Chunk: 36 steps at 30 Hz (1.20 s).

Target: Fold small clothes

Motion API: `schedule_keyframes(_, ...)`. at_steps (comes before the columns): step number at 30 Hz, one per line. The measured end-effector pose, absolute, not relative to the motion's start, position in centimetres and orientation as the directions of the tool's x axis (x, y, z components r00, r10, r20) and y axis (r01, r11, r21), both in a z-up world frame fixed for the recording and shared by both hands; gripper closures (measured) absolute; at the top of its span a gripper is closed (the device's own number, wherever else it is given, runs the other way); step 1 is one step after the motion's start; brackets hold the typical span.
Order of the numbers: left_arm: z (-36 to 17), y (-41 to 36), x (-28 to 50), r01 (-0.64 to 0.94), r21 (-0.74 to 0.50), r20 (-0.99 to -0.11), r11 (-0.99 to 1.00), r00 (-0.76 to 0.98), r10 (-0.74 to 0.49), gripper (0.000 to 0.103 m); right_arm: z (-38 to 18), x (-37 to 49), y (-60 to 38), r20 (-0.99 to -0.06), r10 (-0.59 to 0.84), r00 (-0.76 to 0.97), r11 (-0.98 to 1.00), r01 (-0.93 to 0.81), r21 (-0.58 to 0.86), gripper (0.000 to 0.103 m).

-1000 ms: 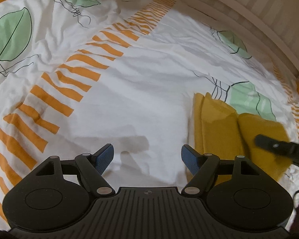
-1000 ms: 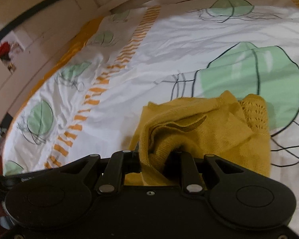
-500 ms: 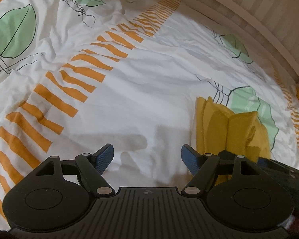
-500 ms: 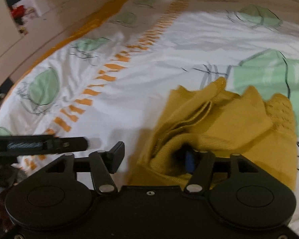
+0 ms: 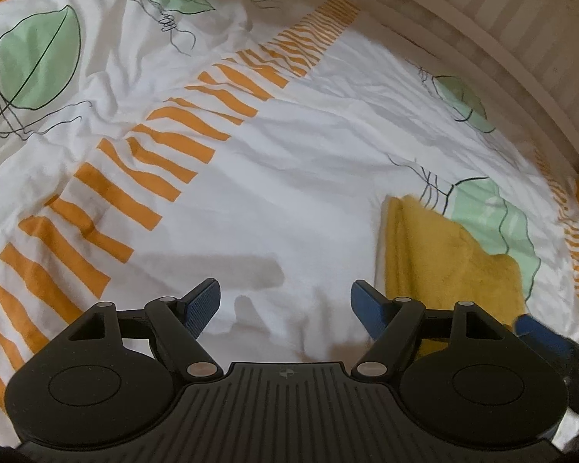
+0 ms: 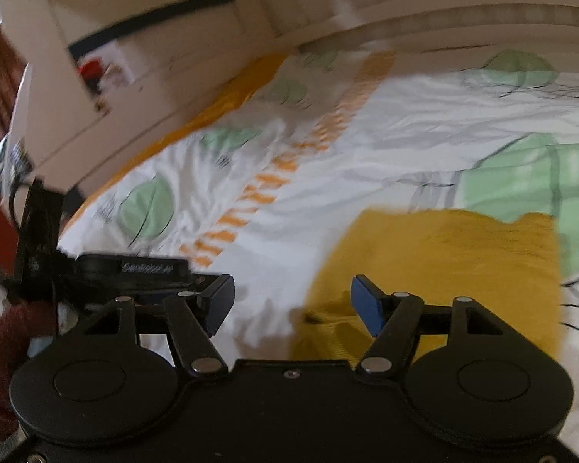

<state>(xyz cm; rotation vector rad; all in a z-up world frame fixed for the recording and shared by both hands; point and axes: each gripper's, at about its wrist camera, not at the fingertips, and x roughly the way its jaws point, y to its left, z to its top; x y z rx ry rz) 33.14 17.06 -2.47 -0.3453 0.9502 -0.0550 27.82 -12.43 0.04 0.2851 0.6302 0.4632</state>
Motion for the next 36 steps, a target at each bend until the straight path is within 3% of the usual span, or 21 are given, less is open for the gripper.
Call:
schedule_keyframes(8, -2.6, 15.8, 33.1, -0.07, -0.292, -0.792, 0.954, 0.577, -0.2, 0.029, -2.2, 28.7, -15.2, -0.535, 0.48, 0.695, 0.86, -0.254, 0.443, 0.027)
schedule_keyframes(17, -2.9, 14.3, 33.0, -0.017, -0.276, -0.799, 0.961, 0.56, -0.219, 0.029, -5.6, 25.9, -8.2, -0.581, 0.655, 0.483, 0.752, -0.496, 0.435, 0.027)
schedule_keyframes(22, -3.0, 13.4, 32.8, 0.017, -0.274, -0.798, 0.962, 0.554, -0.237, 0.029, -6.7, 23.2, -6.3, -0.602, 0.682, 0.416, 0.712, -0.566, 0.416, 0.027)
schedule_keyframes(31, -2.9, 11.6, 32.3, 0.085, -0.281, -0.786, 0.956, 0.55, -0.281, 0.029, -3.5, 22.2, -9.2, -0.52, 0.585, 0.622, 0.809, -0.498, 0.313, 0.025)
schedule_keyframes(36, -2.4, 10.5, 31.5, 0.181, -0.349, -0.752, 0.919, 0.532, -0.39, 0.031, -3.9, 22.0, -10.2, -0.53, 0.547, 0.648, 0.837, -0.438, 0.329, 0.021)
